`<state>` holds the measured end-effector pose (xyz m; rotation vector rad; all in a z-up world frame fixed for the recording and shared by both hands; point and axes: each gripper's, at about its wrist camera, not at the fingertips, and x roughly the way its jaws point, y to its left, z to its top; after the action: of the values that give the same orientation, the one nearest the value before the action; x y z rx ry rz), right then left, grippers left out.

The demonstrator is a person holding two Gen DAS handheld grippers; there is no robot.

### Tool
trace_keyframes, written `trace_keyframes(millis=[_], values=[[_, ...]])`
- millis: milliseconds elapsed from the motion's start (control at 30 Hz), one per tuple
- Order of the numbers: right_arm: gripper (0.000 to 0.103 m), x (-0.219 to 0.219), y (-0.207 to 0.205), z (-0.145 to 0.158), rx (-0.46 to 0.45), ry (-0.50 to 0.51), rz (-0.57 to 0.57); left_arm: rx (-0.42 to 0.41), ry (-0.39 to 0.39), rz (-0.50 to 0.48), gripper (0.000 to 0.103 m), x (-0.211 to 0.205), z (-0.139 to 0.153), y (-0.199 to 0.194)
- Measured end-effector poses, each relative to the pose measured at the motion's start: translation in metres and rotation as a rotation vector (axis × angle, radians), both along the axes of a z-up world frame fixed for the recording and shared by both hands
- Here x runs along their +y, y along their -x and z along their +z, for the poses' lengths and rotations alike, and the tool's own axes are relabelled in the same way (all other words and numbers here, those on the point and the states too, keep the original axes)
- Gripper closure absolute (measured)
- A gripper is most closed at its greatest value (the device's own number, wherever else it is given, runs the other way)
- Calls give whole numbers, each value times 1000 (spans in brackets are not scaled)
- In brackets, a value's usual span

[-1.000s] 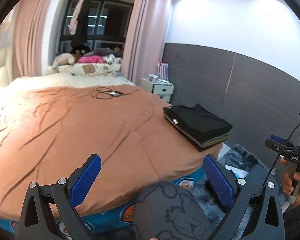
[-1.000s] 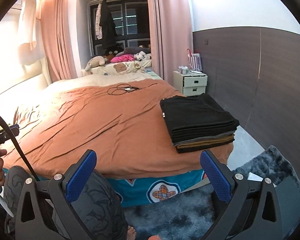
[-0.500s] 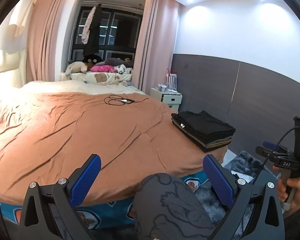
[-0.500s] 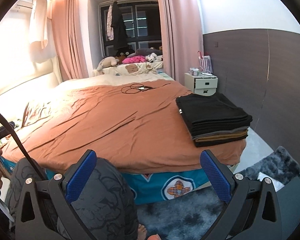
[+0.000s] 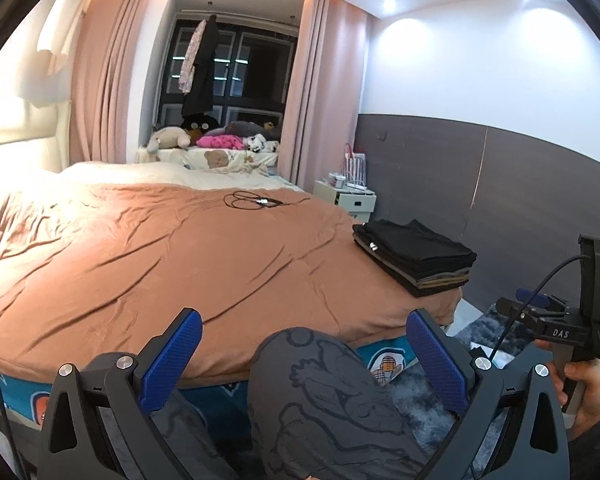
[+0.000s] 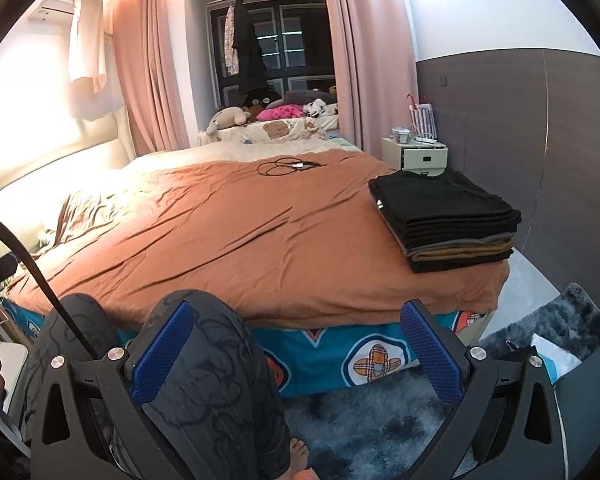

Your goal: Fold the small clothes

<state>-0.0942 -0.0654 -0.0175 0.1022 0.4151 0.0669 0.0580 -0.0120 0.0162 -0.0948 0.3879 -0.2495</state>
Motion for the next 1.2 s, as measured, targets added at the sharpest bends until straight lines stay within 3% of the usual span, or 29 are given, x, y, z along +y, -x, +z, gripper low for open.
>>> trace_keyframes(millis=[1200], values=[[0, 15, 9, 1, -3, 10, -8, -4, -2, 43, 0, 9, -6, 7]])
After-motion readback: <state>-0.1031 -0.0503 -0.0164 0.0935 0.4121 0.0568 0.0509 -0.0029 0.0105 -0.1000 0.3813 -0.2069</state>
